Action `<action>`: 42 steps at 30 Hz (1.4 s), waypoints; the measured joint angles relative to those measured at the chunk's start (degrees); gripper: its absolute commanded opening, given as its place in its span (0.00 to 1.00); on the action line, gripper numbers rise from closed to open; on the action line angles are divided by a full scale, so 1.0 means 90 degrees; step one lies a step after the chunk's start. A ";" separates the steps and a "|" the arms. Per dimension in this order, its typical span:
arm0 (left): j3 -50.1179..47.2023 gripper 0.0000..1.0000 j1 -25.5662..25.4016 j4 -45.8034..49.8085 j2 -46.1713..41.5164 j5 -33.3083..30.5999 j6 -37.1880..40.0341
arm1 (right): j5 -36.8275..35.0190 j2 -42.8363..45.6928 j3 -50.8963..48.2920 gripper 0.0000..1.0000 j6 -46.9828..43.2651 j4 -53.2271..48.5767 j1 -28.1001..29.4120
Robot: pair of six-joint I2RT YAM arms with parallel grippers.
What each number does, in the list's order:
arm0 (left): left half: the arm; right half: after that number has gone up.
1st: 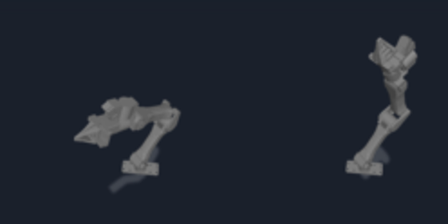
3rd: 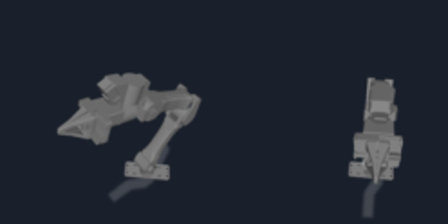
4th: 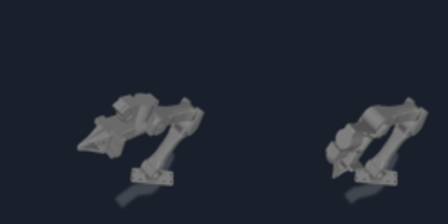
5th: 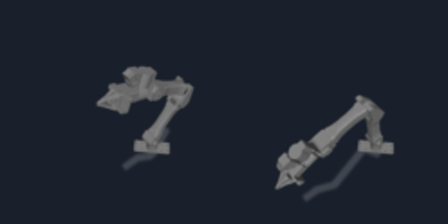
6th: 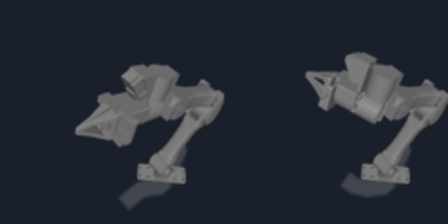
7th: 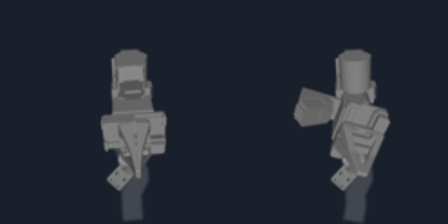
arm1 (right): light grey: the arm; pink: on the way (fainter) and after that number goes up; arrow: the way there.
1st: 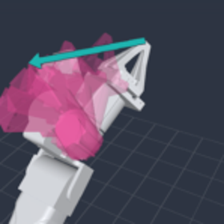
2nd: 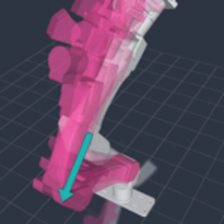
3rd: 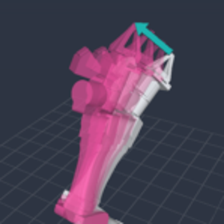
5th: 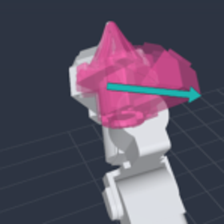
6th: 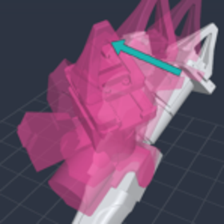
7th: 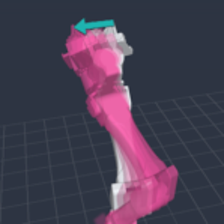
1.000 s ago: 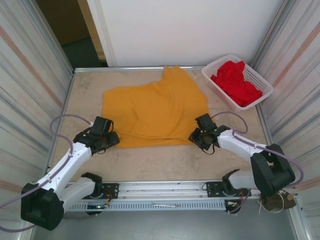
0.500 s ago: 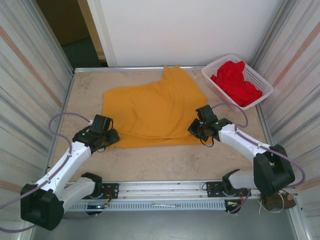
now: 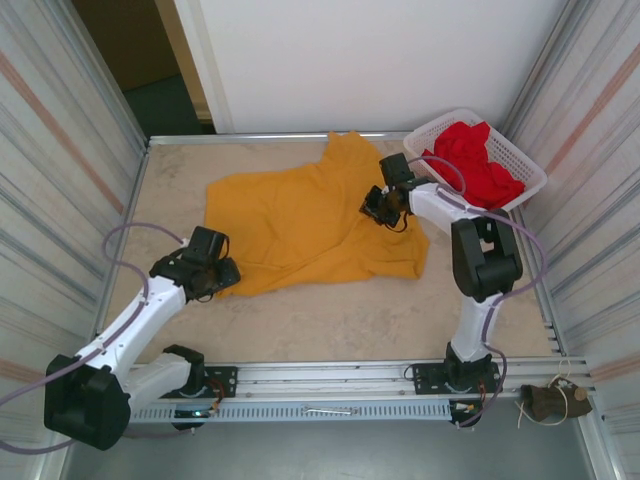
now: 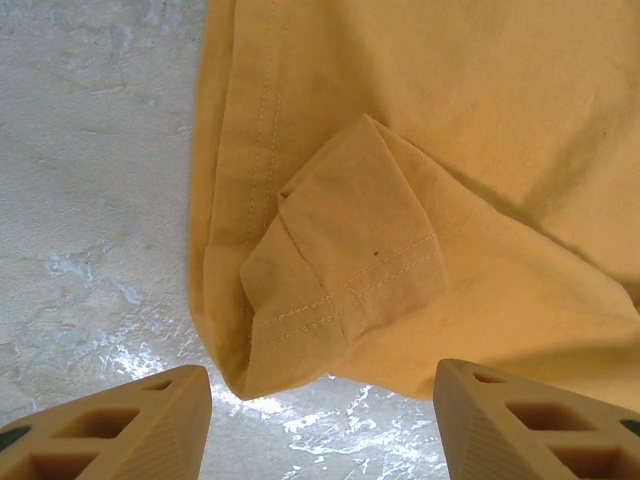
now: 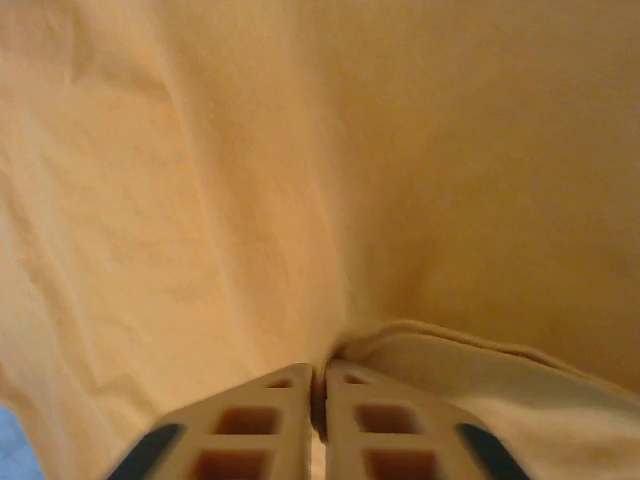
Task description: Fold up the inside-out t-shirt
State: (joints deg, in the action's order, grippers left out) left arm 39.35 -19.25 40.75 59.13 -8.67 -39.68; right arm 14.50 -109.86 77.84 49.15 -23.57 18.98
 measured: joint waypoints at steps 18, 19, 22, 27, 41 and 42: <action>-0.0036 0.61 -0.0500 -0.0707 0.1202 -0.0515 0.0097 | -0.0804 0.3908 -0.3699 0.67 -0.0381 -0.0379 -0.0925; -0.0022 0.61 -0.0559 -0.0736 0.1299 -0.0571 0.0102 | -0.0801 0.3886 -0.3808 0.67 -0.0396 -0.0418 -0.0976; 0.0131 0.61 -0.0707 -0.0823 0.1637 -0.0772 0.0146 | -0.0775 0.3747 -0.3903 0.66 -0.0481 -0.0418 -0.1022; 0.0355 0.61 -0.0782 -0.0996 0.2023 -0.1056 0.0206 | -0.0704 0.3215 -0.3915 0.56 -0.0580 -0.0131 -0.1030; 0.0396 0.00 -0.0833 -0.1003 0.2589 -0.1685 0.0238 | -0.0653 0.3786 -0.4566 0.00 -0.0517 -0.0056 -0.1095; 0.0398 0.00 -0.0833 -0.1001 0.2582 -0.1705 0.0238 | -0.0661 0.3898 -0.4590 0.00 -0.0515 -0.0085 -0.1117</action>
State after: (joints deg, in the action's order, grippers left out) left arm 42.94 -26.74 31.75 82.37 -24.01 -37.54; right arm 8.56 -74.78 36.53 44.51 -24.34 8.93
